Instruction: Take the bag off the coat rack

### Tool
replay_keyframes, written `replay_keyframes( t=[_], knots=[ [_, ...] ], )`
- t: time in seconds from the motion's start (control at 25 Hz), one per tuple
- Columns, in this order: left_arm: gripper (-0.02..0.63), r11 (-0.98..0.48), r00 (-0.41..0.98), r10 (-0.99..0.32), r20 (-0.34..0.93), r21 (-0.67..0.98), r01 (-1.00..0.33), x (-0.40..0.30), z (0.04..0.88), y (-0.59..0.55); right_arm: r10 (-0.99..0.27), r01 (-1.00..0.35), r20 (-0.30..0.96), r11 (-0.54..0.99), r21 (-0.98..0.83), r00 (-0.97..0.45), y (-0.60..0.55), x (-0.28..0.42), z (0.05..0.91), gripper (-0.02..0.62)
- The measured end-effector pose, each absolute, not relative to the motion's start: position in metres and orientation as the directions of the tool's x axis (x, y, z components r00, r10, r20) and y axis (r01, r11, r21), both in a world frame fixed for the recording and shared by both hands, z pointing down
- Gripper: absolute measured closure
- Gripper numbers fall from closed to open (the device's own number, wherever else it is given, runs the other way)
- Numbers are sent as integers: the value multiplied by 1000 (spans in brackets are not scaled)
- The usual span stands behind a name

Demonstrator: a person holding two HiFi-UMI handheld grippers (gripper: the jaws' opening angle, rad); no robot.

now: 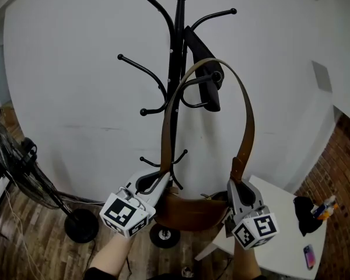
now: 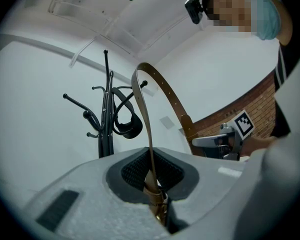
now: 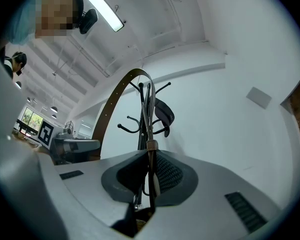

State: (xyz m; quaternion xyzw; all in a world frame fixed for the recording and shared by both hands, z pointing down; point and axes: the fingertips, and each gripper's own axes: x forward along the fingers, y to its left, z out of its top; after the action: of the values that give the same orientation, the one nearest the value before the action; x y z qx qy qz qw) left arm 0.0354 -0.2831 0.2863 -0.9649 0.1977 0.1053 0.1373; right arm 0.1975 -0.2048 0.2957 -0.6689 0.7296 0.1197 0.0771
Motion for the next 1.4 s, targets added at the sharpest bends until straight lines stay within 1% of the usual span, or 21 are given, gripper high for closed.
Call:
replay_keyframes(
  t=[0.2, 0.48, 0.88, 1.04, 1.4],
  knots=[
    [588, -894, 910, -339, -239, -221, -391, 29, 301, -272, -965, -996, -252, 60, 59, -73, -191, 189, 311, 558],
    [588, -905, 915, -353, -196, -176, -387, 10, 334, -261, -978, -999, -203, 43, 27, -47, -175, 170, 343, 558],
    [588, -906, 910, -384, -156, -127, -404, -23, 376, -244, -988, -999, -149, 51, -11, -49, -157, 135, 384, 558],
    [588, -900, 898, -416, -141, -80, -429, -39, 392, -241, -989, -998, -131, 66, -19, -63, -153, 121, 399, 558],
    [588, -889, 888, -452, -87, -43, -457, -59, 427, -233, -994, -995, -67, 94, -38, -91, -150, 100, 434, 558]
  ],
)
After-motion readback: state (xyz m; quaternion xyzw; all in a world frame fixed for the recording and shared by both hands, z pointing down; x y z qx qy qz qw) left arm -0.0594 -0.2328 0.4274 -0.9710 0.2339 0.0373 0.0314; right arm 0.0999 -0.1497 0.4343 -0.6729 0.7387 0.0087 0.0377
